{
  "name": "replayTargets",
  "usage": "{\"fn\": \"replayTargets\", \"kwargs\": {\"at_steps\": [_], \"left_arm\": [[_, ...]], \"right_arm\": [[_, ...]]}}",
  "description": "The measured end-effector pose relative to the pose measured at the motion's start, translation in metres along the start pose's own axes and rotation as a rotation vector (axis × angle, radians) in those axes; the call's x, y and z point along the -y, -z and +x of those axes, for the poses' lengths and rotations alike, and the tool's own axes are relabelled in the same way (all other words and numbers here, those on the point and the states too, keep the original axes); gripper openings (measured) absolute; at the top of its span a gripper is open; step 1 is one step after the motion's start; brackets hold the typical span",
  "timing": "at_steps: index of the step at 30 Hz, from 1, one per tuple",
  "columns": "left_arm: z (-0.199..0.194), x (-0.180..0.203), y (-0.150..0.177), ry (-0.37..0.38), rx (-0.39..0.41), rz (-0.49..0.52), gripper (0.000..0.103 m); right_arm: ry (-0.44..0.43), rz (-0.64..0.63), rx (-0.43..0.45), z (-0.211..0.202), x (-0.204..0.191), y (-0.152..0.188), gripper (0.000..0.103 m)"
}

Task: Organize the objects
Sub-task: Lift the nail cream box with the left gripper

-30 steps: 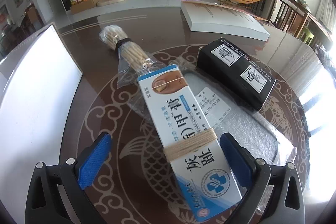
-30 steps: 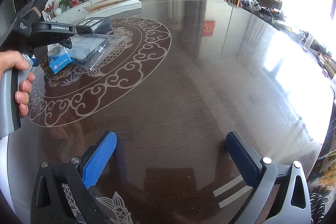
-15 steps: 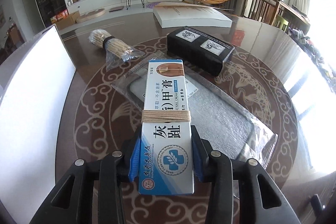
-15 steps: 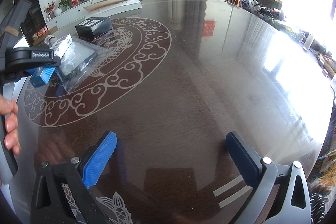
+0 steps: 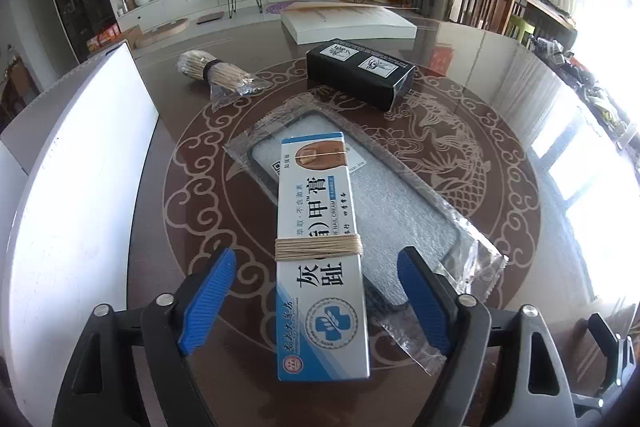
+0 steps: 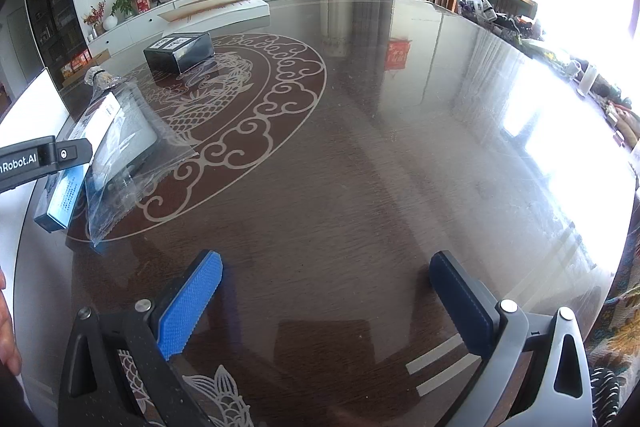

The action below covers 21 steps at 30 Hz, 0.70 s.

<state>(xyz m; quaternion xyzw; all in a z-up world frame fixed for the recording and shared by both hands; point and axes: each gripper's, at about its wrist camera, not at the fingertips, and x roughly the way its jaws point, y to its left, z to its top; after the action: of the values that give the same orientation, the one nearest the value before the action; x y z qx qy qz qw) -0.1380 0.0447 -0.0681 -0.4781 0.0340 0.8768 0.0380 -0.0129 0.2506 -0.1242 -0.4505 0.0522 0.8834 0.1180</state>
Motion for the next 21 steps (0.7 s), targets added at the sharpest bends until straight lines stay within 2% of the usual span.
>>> {"fn": "replayTargets", "kwargs": {"at_steps": [3,4,5,6,11,15,17,19,20,21], "left_arm": [[0.018,-0.005,-0.004,0.009,-0.039,-0.03,0.085],[0.019,-0.01,-0.004,0.038,-0.029,-0.058,0.069],[0.018,-0.015,-0.003,0.096,-0.013,-0.098,0.044],[0.016,-0.02,-0.001,0.125,-0.013,-0.14,0.043],[-0.021,-0.025,0.036,0.087,0.044,-0.194,0.043],[-0.034,-0.02,0.073,0.024,0.026,-0.141,0.043],[-0.033,-0.02,0.083,0.004,0.016,-0.124,0.045],[-0.032,-0.018,0.084,-0.045,0.02,-0.086,0.046],[-0.031,-0.019,0.083,-0.044,0.021,-0.08,0.051],[-0.029,-0.021,0.081,-0.046,0.017,-0.075,0.066]], "right_arm": [[0.0,-0.001,0.0,0.0,0.0,0.0,0.103],[0.0,-0.001,0.0,0.0,0.0,0.0,0.103],[0.0,-0.001,0.0,0.0,0.0,0.0,0.103],[0.0,-0.001,0.0,0.0,0.0,0.0,0.103],[-0.002,-0.001,0.001,0.0,0.001,0.0,0.103],[-0.015,-0.012,0.001,0.0,-0.001,-0.001,0.103],[-0.022,-0.023,0.002,0.0,-0.004,-0.002,0.103],[-0.025,-0.028,0.003,0.0,-0.006,-0.002,0.103],[-0.025,-0.027,0.004,0.001,-0.006,-0.002,0.103],[-0.025,-0.028,0.004,0.0,-0.006,-0.002,0.103]]}}
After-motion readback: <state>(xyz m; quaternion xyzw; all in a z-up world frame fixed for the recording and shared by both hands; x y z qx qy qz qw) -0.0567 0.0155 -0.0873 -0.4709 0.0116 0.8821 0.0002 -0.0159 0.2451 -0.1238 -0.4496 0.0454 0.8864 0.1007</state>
